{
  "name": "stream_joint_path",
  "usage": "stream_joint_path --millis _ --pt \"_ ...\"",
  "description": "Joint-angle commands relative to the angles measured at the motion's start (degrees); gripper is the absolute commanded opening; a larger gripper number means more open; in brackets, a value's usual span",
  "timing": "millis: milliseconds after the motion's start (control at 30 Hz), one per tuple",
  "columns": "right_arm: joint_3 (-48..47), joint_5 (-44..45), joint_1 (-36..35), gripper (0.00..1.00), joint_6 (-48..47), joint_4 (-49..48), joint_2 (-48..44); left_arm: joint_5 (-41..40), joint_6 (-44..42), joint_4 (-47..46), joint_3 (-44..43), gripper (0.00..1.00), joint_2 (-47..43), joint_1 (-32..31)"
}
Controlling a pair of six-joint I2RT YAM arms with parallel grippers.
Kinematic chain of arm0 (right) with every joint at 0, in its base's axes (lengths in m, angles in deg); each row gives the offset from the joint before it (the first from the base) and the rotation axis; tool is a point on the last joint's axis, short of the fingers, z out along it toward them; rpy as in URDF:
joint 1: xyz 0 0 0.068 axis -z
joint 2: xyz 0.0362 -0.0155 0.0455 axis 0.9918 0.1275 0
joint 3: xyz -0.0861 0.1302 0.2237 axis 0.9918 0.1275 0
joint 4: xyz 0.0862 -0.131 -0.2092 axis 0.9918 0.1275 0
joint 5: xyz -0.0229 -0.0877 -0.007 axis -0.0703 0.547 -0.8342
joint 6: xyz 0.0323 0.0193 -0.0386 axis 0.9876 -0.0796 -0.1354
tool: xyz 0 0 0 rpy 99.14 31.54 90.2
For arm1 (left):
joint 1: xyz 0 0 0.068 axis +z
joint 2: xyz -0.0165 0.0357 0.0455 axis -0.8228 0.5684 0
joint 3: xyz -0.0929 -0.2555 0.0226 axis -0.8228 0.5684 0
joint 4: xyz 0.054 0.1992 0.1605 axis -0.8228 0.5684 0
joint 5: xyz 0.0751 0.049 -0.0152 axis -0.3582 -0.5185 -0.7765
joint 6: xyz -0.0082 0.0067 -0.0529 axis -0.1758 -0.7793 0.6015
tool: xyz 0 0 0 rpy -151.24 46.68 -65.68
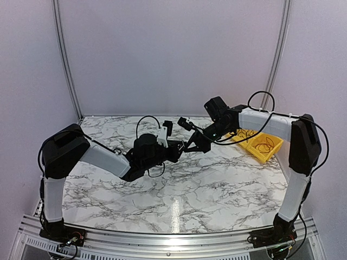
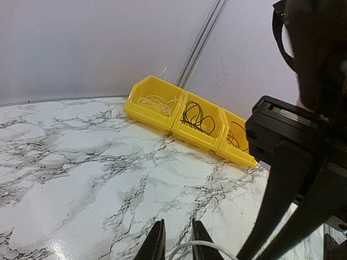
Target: Untangle the cables
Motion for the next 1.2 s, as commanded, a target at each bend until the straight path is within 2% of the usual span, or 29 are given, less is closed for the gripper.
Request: stream_joint_path --millis 0,300,533,667,767,1033,1167 --pt "-2.1 -4.4 -0.3 0.0 0.7 1.1 -2.1 -2.9 0.9 -2.4 -2.1 0.18 4.1 0.3" --pt "-3.5 -13.5 -0.3 0.0 0.5 3.1 -8.5 -5.6 4.6 -6.3 -0.6 0.06 9.7 0.7" --pt "-4.9 -17.5 -0.3 0.0 -0.9 4.7 -14.9 -5.9 6.0 -7.2 0.4 0.04 11.9 0.9" --pt "-4.2 -16.4 0.1 0.0 -1.6 4.6 -16.0 -6.2 6.2 -7.7 1.8 0.04 11.2 1.0" --pt "-3.5 -15.7 0.9 0.0 -1.9 4.4 -15.0 -7.5 6.0 -8.7 5.4 0.1 8.4 1.1" --pt "-0.9 -11.9 1.4 0.0 -2.7 2.7 -12.9 -10.2 5.7 -10.5 19.2 0.4 -4.7 2.1" --pt "-0.3 -9.6 1.4 0.0 -2.2 1.7 -11.8 -6.2 2.9 -11.4 22.3 0.5 -11.1 2.1"
